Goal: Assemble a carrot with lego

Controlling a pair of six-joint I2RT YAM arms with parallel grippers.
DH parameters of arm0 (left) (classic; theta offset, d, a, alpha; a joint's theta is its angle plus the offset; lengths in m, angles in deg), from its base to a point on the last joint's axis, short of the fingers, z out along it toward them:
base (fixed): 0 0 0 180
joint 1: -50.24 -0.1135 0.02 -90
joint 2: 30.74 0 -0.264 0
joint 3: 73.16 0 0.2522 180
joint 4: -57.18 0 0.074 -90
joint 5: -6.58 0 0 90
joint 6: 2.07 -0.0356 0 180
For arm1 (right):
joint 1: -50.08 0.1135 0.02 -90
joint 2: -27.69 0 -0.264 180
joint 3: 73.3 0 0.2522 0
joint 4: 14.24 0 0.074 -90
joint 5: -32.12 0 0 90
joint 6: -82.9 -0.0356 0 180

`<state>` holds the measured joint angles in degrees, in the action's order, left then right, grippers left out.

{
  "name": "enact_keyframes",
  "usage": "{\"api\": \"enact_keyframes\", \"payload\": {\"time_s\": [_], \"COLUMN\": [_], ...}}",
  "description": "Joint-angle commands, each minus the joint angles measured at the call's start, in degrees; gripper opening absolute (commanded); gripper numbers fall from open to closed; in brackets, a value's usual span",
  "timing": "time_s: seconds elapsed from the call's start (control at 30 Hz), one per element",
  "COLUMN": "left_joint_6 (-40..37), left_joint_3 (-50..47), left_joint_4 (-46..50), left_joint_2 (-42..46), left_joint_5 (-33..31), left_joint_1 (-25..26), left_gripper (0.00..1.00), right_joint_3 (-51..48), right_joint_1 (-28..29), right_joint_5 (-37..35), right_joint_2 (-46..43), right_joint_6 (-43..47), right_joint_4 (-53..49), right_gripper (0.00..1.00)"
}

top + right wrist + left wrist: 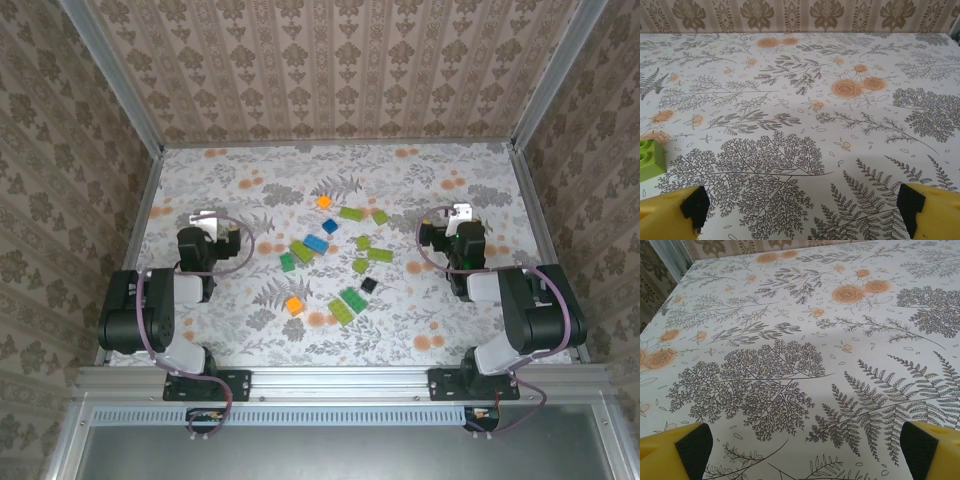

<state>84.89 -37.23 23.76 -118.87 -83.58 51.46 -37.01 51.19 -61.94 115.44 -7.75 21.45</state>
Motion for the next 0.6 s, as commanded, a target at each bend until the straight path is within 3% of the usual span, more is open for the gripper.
{"api": "enact_keyframes", "payload": {"time_s": [0.0,0.57], "left_joint_6": [-0.3,-0.4], "left_joint_3": [1.3,1.3], "left_joint_4": [-1.1,-1.1], "left_joint_2": [0.2,0.2], "left_joint_5": [0.9,1.0], "left_joint_1": [-0.4,-0.4], "left_gripper": [1.00,1.00], "right_joint_3": [0.9,1.5], "right_joint_1": [-0.3,-0.2], "right_joint_5": [0.9,0.6], "right_joint_2": [-0.1,-0.7], "right_joint_6": [-1.1,-1.1], "right_joint_4": [-0.6,-2.4], "right_gripper": [1.00,1.00]}}
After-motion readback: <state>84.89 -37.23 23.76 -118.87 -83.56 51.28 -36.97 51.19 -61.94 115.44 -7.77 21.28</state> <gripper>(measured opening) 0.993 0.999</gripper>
